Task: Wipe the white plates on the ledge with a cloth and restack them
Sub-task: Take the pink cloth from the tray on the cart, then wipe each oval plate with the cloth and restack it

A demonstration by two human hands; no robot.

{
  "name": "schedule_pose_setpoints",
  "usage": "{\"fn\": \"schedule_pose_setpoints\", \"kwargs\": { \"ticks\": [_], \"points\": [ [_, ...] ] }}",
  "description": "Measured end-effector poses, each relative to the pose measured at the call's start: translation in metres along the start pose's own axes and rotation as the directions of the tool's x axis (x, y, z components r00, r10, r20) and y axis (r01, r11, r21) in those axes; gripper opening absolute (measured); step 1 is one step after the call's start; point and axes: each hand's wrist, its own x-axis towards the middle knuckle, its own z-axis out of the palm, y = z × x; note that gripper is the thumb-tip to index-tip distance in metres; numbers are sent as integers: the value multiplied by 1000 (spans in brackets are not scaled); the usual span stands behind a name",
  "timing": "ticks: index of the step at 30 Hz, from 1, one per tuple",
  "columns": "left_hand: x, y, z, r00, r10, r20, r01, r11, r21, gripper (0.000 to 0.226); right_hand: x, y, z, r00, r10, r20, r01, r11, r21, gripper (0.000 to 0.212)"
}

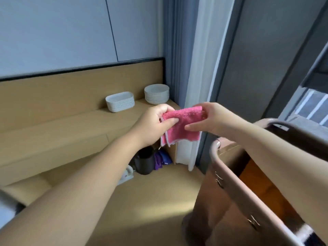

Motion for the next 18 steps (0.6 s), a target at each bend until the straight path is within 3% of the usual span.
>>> {"fn": "schedule_pose_setpoints", "kwargs": {
  "ticks": [7, 15, 18],
  "points": [
    [-6, -115, -120, 987, -142, -77, 147, 987, 66, 9, 119, -67, 121, 982, -8, 190, -40, 968, 247, 18],
    [4, -218, -189, 949, -271, -159, 286, 955, 82, 18, 215, -103, 211, 984, 44, 176, -72, 984, 160, 9],
    [22, -249, -196, 925, -313, -216, 332, 942, 58, 16, 255, -102, 224, 989, 1, 148, -14, 996, 88, 25]
  ]
}}
